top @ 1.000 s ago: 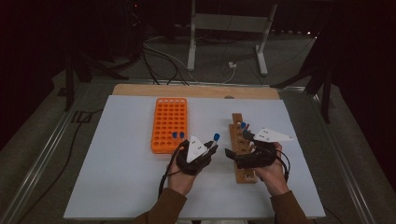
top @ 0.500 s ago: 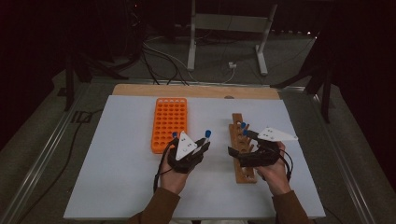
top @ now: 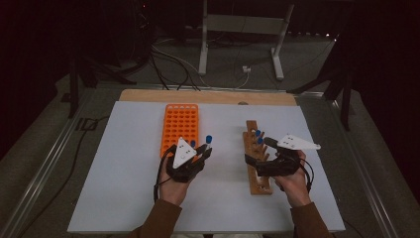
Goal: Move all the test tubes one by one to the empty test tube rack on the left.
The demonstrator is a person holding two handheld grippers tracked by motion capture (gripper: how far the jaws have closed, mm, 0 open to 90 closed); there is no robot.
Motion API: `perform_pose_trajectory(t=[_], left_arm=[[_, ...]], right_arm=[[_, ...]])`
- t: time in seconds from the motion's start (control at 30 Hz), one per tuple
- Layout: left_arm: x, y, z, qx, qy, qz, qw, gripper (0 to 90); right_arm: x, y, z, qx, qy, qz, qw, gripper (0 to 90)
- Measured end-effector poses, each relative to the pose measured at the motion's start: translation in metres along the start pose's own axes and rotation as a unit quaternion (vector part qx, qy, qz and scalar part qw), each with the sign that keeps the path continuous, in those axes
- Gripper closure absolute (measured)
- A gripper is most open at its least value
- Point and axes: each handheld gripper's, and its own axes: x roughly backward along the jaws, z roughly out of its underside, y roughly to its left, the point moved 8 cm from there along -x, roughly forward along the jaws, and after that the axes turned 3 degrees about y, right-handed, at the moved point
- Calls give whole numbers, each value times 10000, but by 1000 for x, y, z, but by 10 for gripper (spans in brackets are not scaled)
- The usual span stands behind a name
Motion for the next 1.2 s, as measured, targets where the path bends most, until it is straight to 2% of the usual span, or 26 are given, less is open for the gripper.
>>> perform_pose_trajectory(t=[0.37,0.63,0.77,1.2], left_arm=[[15,24,5,103,-27,-241,9997,783],[24,46,12,276,-72,-487,9984,782],[24,52,16,352,-89,-599,9975,782],[19,67,26,343,-4,-885,9955,782]], right_arm=[[1,0,-1,12,-35,-13,10000,1],[2,1,-1,8,-50,-33,10000,1],[2,1,-1,16,-59,-44,10000,1],[2,2,-2,53,-82,-81,9999,1]])
